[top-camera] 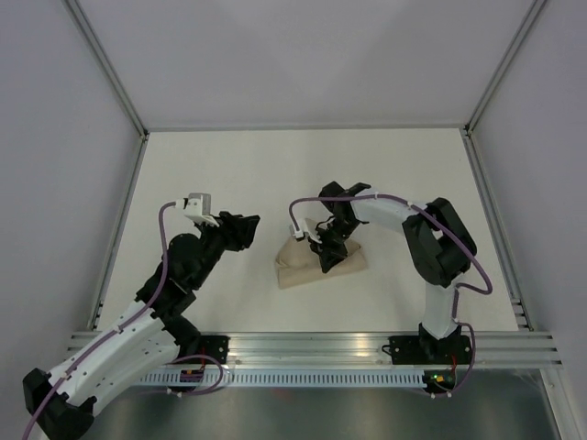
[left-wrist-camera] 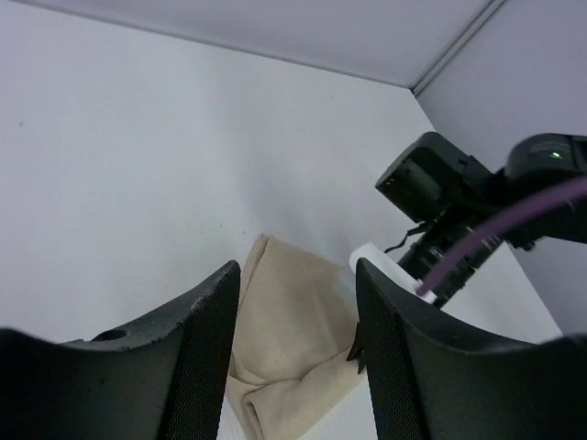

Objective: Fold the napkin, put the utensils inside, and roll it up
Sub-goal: Roll the napkin with the utensil

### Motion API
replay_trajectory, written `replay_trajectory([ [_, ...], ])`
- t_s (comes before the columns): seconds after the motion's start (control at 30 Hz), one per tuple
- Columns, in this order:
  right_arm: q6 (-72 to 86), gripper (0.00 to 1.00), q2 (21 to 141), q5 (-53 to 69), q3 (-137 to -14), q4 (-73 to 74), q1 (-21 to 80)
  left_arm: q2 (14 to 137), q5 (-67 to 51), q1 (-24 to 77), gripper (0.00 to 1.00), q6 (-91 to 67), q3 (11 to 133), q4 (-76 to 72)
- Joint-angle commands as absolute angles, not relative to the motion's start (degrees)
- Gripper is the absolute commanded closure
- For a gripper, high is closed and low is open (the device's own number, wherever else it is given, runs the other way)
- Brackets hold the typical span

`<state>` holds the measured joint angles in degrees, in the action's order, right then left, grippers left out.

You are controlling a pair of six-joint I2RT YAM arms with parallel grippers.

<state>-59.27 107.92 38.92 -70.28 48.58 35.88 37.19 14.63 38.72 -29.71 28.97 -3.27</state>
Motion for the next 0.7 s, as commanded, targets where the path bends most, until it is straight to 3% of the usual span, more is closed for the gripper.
replay_trajectory([
  [0.0, -66.9, 0.96, 119.9, 41.9, -74.1, 63.4, 34.3, 36.6, 15.1, 39.1, 0.41, -22.1, 30.3, -1.8],
  [0.23, -64.1, 0.96, 130.5, 43.3, -85.9, 70.4, 30.2, 43.1, 8.8, 45.9, 0.41, -8.8, 36.0, -1.9],
  [0.43, -58.1, 0.95, 131.7, 41.4, -86.5, 67.2, 30.0, 61.8, 14.9, 58.9, 0.41, -0.2, 43.0, 2.5],
  [0.67, -54.1, 0.96, 131.5, 38.1, -84.8, 63.1, 30.0, 75.7, 6.3, 59.9, 0.39, 2.0, 46.0, 4.3],
])
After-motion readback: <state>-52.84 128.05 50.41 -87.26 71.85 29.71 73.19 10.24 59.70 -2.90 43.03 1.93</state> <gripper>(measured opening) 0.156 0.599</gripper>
